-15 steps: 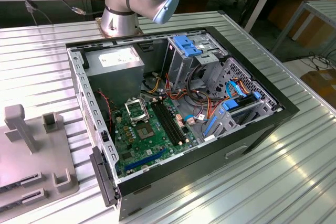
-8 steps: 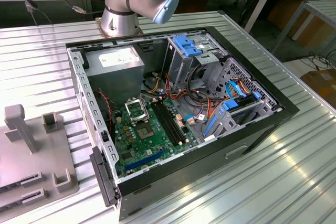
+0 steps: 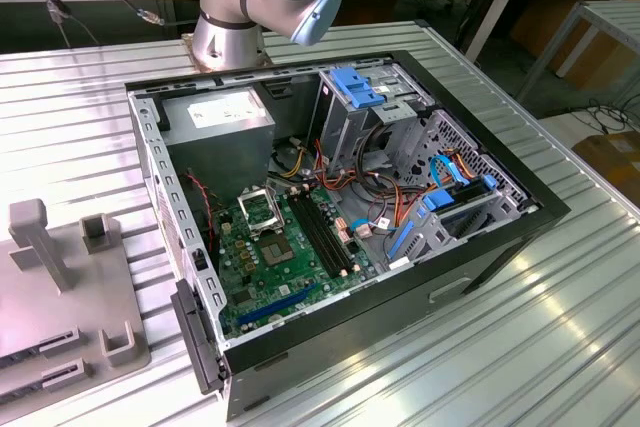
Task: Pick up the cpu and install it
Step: 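Pick up the cpu and move it towards the insertion slot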
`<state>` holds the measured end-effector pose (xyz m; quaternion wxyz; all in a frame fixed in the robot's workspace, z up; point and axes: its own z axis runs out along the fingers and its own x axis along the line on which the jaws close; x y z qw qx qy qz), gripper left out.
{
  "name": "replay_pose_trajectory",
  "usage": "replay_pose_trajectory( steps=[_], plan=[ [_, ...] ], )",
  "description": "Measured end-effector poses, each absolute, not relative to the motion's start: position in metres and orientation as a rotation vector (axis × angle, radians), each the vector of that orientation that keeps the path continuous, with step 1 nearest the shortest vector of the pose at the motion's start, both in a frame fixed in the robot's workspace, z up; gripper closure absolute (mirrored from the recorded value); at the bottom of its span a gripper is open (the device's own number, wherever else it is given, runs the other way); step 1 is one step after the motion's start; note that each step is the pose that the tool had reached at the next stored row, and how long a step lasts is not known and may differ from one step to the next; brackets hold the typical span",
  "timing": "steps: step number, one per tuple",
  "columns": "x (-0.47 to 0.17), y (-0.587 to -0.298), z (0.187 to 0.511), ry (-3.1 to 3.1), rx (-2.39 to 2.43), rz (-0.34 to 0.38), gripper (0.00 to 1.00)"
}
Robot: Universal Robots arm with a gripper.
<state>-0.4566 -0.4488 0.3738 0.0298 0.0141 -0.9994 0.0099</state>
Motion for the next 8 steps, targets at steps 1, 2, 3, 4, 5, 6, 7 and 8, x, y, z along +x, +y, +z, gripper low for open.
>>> replay_pose_trajectory(
  steps=[1,2,3,4,5,6,7,8],
  plan=[
    [-0.4564,-0.4488,0.3739,-3.081,0.043,0.031,0.53],
    [-0.4558,-0.4488,0.3741,-3.081,0.044,0.031,0.53],
    [-0.4548,-0.4489,0.3739,-3.081,0.044,0.031,0.53],
    [-0.454,-0.4488,0.3738,-3.082,0.044,0.031,0.53],
    [-0.4532,-0.4488,0.3738,-3.082,0.044,0.031,0.53],
    [-0.4522,-0.4488,0.3738,-3.082,0.044,0.031,0.53],
    [-0.4504,-0.4488,0.3738,-3.082,0.044,0.031,0.53],
    [-0.4485,-0.4488,0.3738,-3.082,0.043,0.031,0.53]
  ],
)
